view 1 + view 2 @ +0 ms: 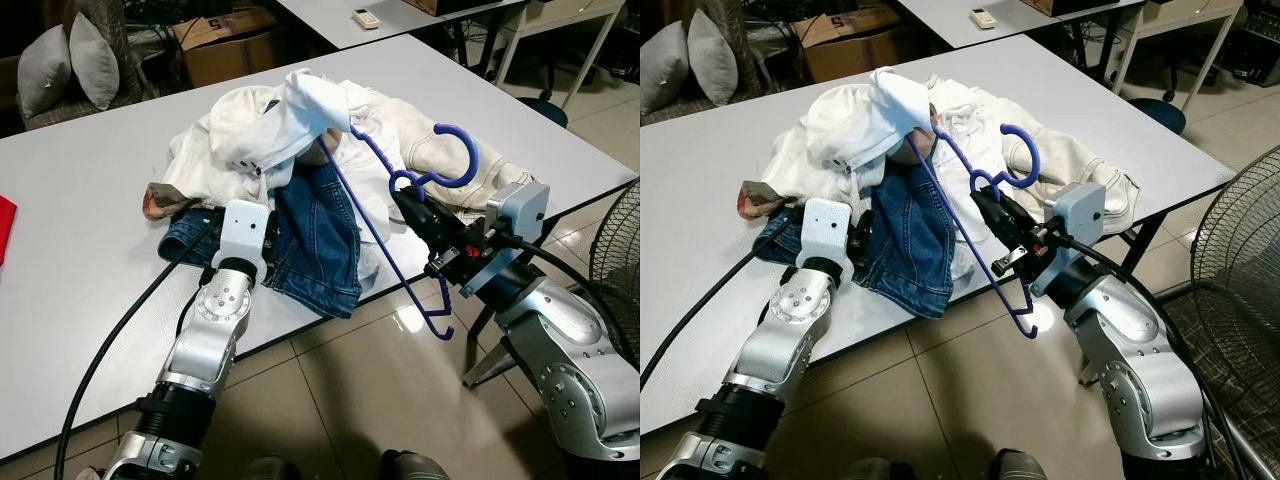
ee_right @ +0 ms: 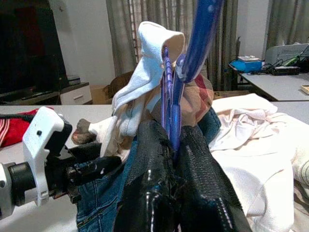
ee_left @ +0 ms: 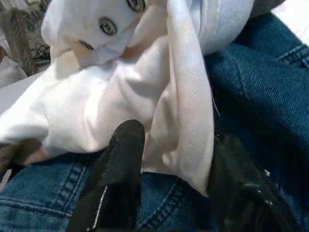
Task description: Hang hanger
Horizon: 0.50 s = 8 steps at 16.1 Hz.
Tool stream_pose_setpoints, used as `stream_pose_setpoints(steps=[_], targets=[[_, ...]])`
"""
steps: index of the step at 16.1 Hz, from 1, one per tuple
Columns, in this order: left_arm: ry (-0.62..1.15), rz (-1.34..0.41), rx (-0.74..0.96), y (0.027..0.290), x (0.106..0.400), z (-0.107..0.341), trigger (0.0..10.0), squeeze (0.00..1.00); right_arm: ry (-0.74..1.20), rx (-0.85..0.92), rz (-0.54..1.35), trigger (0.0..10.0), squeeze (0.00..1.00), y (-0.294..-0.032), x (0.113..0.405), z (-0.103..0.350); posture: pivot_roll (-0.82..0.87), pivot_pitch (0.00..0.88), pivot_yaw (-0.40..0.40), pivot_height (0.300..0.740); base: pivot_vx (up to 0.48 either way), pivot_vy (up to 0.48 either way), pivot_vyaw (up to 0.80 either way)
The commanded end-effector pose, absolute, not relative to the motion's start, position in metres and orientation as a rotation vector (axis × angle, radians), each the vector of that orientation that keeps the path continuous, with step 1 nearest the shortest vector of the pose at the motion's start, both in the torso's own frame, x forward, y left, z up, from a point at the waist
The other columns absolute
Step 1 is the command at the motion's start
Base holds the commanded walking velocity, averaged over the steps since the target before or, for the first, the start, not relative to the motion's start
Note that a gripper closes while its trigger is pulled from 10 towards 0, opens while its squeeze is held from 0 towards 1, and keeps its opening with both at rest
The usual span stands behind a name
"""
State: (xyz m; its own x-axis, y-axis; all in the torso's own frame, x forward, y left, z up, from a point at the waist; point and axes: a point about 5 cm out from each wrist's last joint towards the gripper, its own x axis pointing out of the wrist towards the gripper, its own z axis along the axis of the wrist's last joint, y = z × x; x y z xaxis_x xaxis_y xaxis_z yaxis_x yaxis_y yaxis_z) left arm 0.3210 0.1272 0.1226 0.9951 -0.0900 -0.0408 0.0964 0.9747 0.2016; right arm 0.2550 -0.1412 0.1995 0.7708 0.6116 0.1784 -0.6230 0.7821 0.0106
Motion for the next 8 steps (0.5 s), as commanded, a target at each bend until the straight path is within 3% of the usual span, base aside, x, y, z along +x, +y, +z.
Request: stream_pose_setpoints(steps=[1, 8], targets=[[0.034, -0.087, 0.209, 0.13, 0.323, 0.122, 0.0, 0.0, -0.196, 0.067, 0.676, 10.0, 0.0, -0.14, 0.252, 0.205, -0.12, 0.082, 0.1, 0.74, 0.0, 0.0, 0.0], [0.048, -0.064, 0.152, 0.143, 0.327, 0.118, 0.0, 0.0, -0.192, 0.063, 0.669, 10.0, 0.0, -0.141, 0.251, 0.205, -0.14, 0.083, 0.103, 0.74, 0.0, 0.0, 0.0]])
